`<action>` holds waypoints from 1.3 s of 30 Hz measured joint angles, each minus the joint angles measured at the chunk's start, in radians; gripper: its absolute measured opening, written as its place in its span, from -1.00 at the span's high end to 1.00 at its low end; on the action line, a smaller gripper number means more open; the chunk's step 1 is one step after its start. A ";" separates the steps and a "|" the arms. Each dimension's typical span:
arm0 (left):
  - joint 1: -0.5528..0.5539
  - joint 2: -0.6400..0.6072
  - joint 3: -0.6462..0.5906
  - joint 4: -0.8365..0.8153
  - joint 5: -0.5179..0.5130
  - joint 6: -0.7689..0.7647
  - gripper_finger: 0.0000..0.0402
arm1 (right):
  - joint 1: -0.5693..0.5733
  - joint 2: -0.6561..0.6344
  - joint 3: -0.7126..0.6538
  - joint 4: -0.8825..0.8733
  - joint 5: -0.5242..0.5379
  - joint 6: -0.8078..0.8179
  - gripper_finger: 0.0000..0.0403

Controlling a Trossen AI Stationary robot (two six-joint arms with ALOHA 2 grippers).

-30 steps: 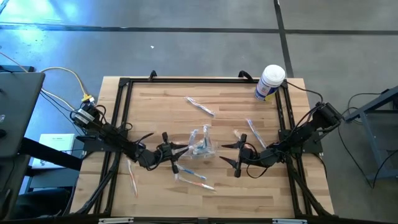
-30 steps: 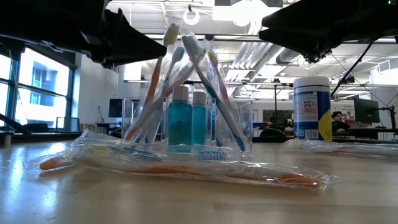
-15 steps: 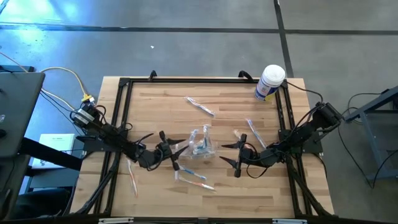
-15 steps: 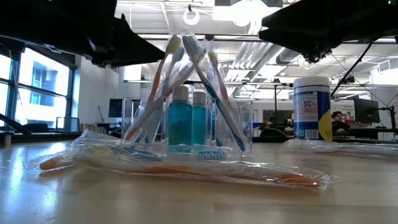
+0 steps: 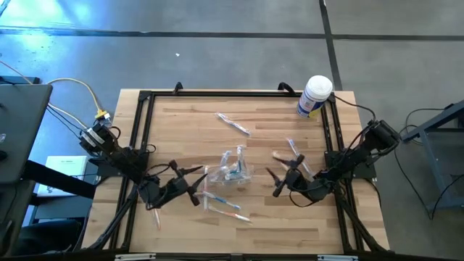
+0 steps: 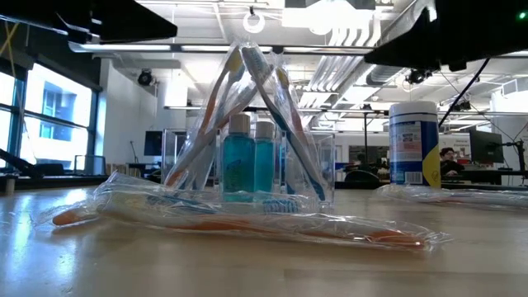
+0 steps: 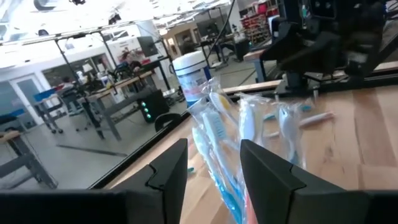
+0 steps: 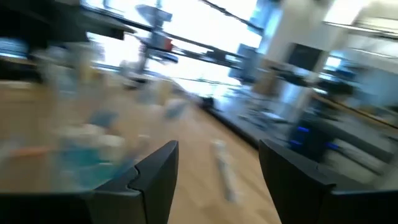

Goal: Pick & Place toothbrushing station
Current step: Put the orange toothbrush into the transparent organizer

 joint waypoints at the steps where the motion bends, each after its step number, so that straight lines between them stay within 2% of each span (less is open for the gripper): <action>1: -0.007 0.000 0.000 -0.001 -0.009 -0.009 0.29 | 0.001 0.000 0.000 0.000 0.042 -0.005 -0.07; 3: -0.020 0.000 0.000 -0.002 -0.015 -0.038 0.29 | 0.001 0.000 0.000 -0.001 0.093 -0.006 -0.07; 5: -0.030 0.000 0.000 -0.002 -0.016 -0.052 0.29 | 0.001 0.000 0.000 -0.001 0.087 -0.001 -0.07; 8: -0.041 0.000 0.000 -0.002 -0.019 -0.053 0.29 | 0.001 0.000 0.000 -0.001 -0.007 0.026 -0.07; 12: -0.044 0.000 0.000 -0.002 -0.031 -0.049 0.29 | -0.028 0.000 0.000 -0.072 -0.122 0.139 -0.07; 14: -0.044 0.000 0.000 -0.002 -0.035 -0.049 0.29 | -0.056 -0.008 0.000 -0.167 -0.184 0.225 -0.07; 18: -0.044 0.000 0.000 -0.002 -0.037 -0.049 0.29 | -0.148 -0.071 0.001 -0.459 -0.411 0.496 -0.07; 20: -0.044 0.000 0.000 -0.003 -0.038 -0.049 0.29 | -0.192 -0.102 0.001 -0.600 -0.481 0.628 -0.07; 23: -0.044 0.000 0.000 -0.006 -0.040 -0.048 0.29 | -0.229 -0.161 0.001 -0.764 -0.490 0.768 -0.07; 29: -0.044 0.000 0.000 -0.018 -0.040 -0.048 0.29 | -0.250 -0.249 0.001 -0.973 -0.555 0.970 -0.07; 39: -0.044 0.000 0.000 -0.022 -0.040 -0.065 0.29 | -0.316 -0.248 0.000 -1.273 -0.699 1.225 -0.07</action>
